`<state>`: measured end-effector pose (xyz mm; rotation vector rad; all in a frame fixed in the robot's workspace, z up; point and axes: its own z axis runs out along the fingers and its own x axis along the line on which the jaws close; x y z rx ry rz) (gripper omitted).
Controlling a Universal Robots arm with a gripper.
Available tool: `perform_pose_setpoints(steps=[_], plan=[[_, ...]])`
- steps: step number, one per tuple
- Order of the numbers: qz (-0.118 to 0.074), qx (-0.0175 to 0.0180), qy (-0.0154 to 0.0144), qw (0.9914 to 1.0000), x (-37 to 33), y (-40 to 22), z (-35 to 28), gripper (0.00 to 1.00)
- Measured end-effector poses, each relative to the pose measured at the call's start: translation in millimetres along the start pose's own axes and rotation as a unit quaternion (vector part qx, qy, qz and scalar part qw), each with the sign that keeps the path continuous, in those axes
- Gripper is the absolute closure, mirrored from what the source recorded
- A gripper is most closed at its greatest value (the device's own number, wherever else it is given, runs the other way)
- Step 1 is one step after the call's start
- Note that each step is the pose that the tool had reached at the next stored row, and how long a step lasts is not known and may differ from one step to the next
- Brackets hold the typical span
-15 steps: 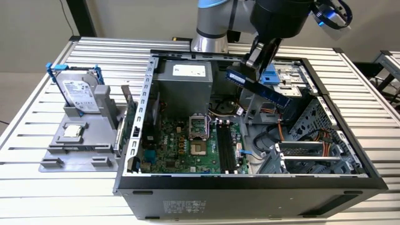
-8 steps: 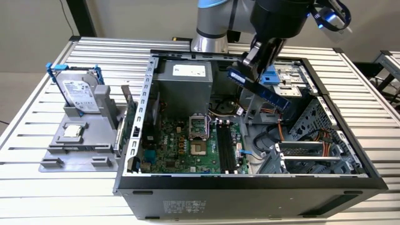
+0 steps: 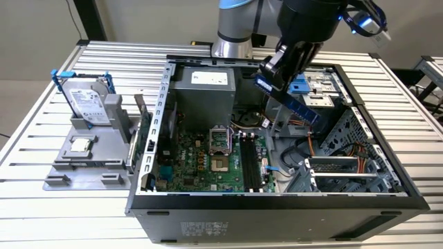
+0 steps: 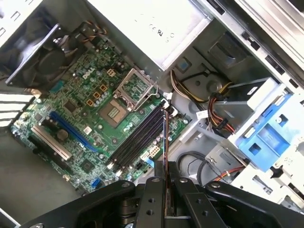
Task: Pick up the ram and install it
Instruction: 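Insert the ram into the slot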
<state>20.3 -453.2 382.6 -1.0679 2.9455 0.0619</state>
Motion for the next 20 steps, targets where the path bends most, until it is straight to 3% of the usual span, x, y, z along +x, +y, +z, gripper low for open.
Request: perform_pose_setpoints(steps=[6,11,16,20], plan=[[0.043,0.0009,-0.0014,0.99907,0.0,0.0,0.1,1.00],[0.080,0.0017,-0.0027,0.99675,0.0,-0.1,0.2,1.00],[0.121,0.0025,-0.0041,0.99269,0.1,-0.1,0.3,1.00],[0.156,0.0032,-0.0054,0.98774,0.1,-0.1,0.5,1.00]])
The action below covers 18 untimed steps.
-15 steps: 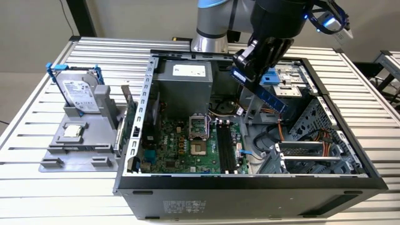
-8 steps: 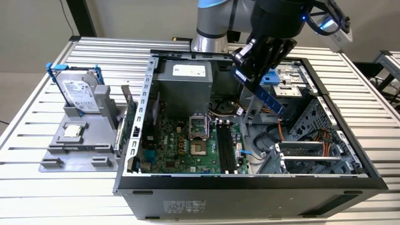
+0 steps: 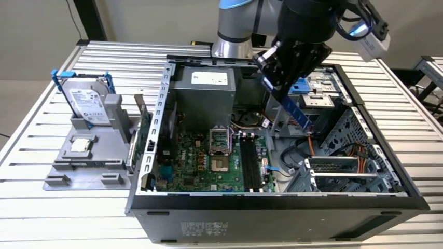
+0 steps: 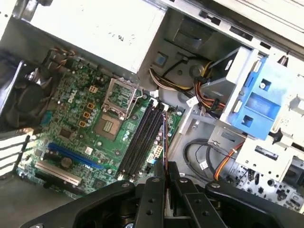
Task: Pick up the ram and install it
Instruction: 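Insert the ram into the slot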
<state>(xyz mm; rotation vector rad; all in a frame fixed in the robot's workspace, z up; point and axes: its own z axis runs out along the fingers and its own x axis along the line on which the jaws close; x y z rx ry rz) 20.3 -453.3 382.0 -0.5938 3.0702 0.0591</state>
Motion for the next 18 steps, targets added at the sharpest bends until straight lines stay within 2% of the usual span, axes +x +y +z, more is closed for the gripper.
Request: perform_pose_setpoints(steps=[4,7,9,13,18], plan=[[0.036,0.0007,-0.0013,0.99935,0.0,0.0,0.3,1.00],[0.064,0.0013,-0.0022,0.99797,0.0,0.0,0.5,1.00],[0.082,0.0017,-0.0028,0.99666,0.0,0.0,0.8,1.00],[0.118,0.0025,-0.0040,0.99305,0.0,0.0,1.4,1.00],[0.162,0.0035,-0.0056,0.98669,0.1,-0.1,2.1,1.00]])
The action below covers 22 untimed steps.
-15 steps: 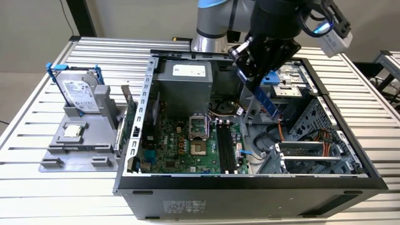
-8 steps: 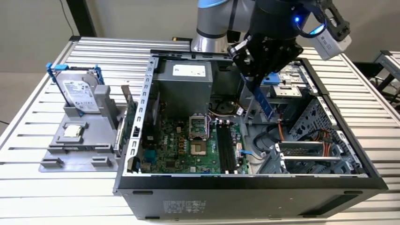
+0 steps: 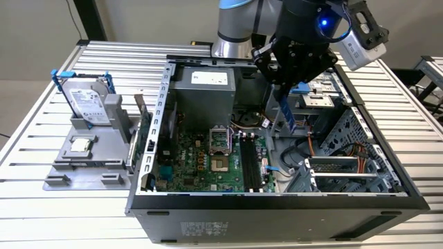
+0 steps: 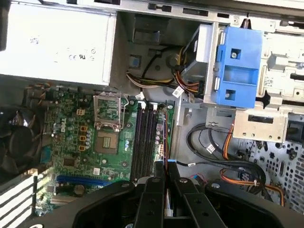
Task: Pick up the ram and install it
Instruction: 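Insert the ram into the slot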
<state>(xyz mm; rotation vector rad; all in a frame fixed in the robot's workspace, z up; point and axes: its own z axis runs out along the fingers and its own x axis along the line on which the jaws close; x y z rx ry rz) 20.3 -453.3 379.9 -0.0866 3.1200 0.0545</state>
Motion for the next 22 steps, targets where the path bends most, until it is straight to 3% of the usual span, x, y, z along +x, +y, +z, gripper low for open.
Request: perform_pose_setpoints(steps=[3,8,22], plan=[[0.018,0.0003,-0.0006,0.99983,0.0,0.0,0.3,1.00],[0.020,0.0002,-0.0007,0.99980,0.0,0.0,1.2,1.00],[0.020,0.0004,-0.0007,0.99980,-3.6,-1.1,25.7,1.00]])
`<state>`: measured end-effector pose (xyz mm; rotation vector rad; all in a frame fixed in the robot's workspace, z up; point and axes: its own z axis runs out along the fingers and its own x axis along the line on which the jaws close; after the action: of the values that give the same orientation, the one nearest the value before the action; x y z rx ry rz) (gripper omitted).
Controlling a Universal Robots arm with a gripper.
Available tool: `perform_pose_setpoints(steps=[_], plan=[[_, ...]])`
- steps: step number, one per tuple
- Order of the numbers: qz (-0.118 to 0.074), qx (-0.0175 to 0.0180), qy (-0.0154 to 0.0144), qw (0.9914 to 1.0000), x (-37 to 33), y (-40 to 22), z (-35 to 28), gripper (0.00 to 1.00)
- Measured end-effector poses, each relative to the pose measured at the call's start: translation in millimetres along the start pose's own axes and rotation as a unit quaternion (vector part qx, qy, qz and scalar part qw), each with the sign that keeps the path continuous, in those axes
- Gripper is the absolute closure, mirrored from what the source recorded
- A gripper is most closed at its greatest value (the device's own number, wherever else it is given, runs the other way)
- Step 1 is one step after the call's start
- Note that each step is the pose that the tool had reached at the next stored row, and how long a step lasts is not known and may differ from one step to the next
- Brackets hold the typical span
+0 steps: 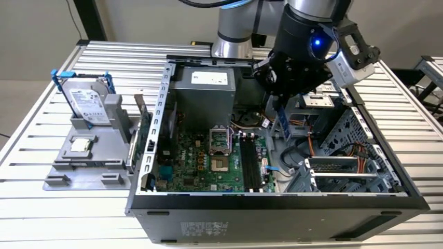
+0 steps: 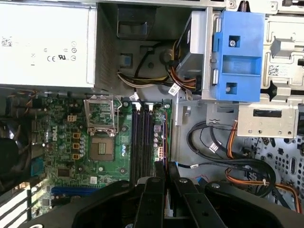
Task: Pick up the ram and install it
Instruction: 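Insert the ram into the slot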
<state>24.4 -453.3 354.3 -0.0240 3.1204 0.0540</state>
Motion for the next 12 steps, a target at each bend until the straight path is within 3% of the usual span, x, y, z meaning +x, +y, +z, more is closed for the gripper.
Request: perform_pose_setpoints(steps=[7,12], plan=[[0.000,0.0002,0.0001,1.00000,-0.3,0.0,9.4,1.00],[0.008,0.0025,-0.0002,0.99996,-0.5,0.3,15.2,1.00]])
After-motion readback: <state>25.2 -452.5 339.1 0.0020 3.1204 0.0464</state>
